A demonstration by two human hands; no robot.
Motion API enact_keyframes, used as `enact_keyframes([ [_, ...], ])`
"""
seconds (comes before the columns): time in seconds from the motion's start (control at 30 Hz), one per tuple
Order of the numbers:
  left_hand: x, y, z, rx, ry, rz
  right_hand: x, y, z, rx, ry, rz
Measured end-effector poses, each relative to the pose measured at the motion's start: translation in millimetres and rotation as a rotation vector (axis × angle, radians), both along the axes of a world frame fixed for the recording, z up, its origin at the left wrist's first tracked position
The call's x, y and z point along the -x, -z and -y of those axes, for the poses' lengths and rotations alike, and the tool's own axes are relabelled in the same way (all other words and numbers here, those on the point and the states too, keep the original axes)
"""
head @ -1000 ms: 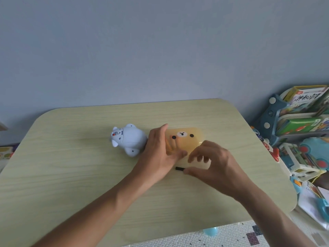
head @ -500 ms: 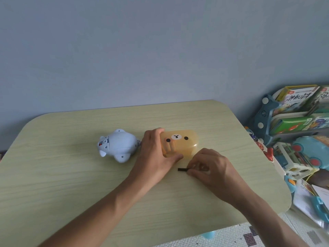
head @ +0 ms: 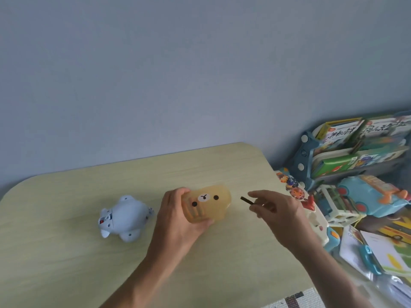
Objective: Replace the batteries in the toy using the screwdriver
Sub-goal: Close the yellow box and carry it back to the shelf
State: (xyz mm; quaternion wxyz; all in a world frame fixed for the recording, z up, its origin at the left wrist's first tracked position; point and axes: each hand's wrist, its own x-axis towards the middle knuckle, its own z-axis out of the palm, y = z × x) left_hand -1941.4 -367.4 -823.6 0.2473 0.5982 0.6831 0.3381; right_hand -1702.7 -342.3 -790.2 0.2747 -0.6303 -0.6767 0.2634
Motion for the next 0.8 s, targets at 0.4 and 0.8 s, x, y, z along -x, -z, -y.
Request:
enact_keyframes([
  [0.4, -69, -265, -11, 0.055, 0.196, 0.03, -76, -265, 35, -0.039, 0.435, -0.052],
  [0.8, -191, -584, 48, -0.038, 0.59, -0.019, -182, -586, 187, -0.13, 0.816, -0.05],
])
